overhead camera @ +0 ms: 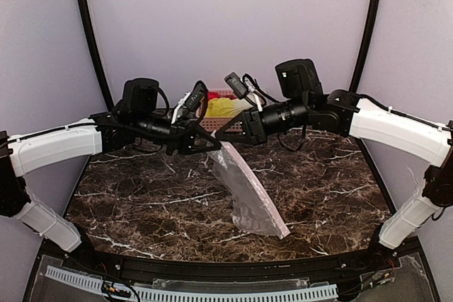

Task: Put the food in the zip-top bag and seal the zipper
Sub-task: Unzip the zipper from the zipper food storage bag.

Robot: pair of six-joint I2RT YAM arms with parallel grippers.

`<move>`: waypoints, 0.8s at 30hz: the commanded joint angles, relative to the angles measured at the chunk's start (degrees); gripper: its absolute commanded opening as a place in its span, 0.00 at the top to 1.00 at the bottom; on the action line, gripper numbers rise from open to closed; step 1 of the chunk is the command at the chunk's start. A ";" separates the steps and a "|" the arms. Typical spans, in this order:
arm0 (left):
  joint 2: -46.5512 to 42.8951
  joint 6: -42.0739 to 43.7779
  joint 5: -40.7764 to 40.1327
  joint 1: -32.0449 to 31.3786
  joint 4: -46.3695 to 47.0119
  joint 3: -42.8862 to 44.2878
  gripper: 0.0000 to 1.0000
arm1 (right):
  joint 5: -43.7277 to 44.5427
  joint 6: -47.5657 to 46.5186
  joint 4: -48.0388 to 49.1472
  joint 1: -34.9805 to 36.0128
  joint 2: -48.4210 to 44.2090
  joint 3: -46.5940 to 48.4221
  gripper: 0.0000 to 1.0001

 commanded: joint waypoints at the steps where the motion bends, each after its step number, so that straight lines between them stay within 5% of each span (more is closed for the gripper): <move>1: -3.03 -1.84 0.03 2.33 3.57 -0.84 0.99 | -1.02 -0.75 -2.64 0.55 -1.20 -0.70 1.00; 24: -4.43 -1.62 -2.58 4.42 3.70 -1.52 0.99 | -0.10 -0.93 -3.00 0.57 -1.71 -1.24 1.00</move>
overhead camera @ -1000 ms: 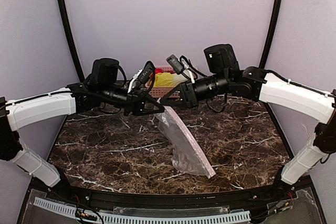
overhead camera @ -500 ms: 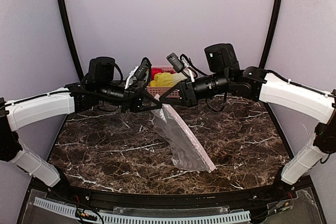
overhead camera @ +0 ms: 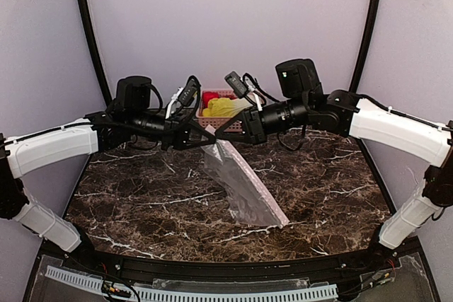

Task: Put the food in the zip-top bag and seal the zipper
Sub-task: Unzip the zipper from the zipper food storage bag.

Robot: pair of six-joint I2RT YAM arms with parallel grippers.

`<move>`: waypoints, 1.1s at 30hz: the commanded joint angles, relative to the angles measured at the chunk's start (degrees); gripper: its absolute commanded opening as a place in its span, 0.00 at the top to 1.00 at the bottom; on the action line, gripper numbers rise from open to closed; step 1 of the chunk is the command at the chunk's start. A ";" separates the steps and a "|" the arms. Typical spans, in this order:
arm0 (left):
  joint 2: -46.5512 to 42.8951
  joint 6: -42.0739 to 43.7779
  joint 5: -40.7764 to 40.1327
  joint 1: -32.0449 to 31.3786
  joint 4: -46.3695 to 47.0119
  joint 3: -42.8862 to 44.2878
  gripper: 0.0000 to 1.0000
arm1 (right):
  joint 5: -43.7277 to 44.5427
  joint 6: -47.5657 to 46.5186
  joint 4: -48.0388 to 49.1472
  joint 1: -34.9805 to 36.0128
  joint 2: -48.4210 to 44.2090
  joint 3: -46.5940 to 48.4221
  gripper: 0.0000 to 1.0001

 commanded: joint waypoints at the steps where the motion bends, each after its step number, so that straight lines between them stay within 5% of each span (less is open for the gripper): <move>1: -3.53 1.05 -4.57 2.12 1.66 -0.82 0.99 | -0.88 -0.33 -3.82 0.57 -1.77 -1.19 1.00; 33: -7.35 -0.02 -12.60 6.00 3.84 -3.39 0.99 | 0.87 -0.19 -3.94 0.57 -2.34 -2.23 1.00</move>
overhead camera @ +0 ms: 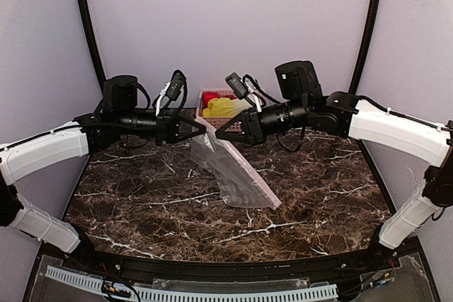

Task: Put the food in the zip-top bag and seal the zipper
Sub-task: Unzip the zipper from the zipper food storage bag.

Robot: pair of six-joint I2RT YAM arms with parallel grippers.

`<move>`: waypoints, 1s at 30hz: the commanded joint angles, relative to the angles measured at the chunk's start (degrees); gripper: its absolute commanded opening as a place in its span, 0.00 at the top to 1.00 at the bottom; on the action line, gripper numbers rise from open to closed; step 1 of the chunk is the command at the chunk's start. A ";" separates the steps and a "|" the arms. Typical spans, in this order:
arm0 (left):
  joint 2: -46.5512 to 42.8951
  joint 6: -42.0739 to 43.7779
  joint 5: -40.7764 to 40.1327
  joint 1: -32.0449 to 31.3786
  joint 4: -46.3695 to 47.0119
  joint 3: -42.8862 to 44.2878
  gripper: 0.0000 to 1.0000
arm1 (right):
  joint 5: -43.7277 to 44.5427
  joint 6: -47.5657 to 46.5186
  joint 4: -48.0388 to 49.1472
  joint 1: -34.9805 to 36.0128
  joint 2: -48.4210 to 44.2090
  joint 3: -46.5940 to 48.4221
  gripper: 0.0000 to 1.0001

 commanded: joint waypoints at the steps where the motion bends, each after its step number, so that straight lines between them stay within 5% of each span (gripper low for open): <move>1: -2.81 -0.21 -5.36 2.93 2.53 -0.43 0.99 | -1.81 -0.17 -4.53 0.57 -2.34 -1.34 1.00; 30: -5.97 -0.17 -9.73 5.15 3.05 -1.69 0.99 | -1.08 -0.16 -5.23 0.57 -2.77 -1.66 1.00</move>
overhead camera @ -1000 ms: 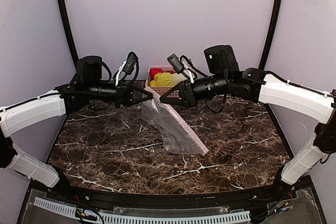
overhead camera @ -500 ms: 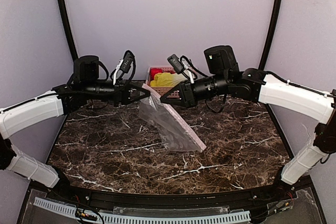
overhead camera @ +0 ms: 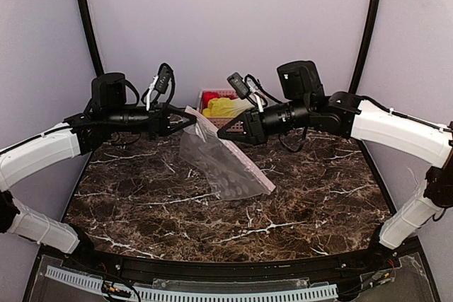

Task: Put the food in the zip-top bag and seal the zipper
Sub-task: Unzip the zipper from the zipper food storage bag.

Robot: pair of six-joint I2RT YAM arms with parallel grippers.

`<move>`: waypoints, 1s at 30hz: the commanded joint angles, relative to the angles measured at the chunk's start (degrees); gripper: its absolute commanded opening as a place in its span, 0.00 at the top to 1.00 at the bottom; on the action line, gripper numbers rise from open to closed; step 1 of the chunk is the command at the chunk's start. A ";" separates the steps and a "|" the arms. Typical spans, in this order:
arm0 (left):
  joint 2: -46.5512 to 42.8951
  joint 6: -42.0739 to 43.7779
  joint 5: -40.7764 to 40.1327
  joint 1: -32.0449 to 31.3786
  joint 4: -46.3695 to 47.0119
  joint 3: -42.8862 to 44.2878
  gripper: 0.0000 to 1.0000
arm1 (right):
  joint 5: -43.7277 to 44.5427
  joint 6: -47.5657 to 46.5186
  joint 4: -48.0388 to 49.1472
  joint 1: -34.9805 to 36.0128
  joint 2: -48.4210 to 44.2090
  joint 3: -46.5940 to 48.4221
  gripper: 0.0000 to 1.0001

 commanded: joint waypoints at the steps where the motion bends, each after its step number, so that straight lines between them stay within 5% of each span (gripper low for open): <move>1: -2.47 -0.12 -5.08 2.49 2.99 -0.66 0.99 | -2.15 -0.16 -4.83 0.55 -1.90 -1.23 1.00; 30: -5.68 -0.41 -7.89 7.35 3.16 -1.21 0.99 | -1.77 -0.34 -5.56 0.55 -1.92 -1.12 1.00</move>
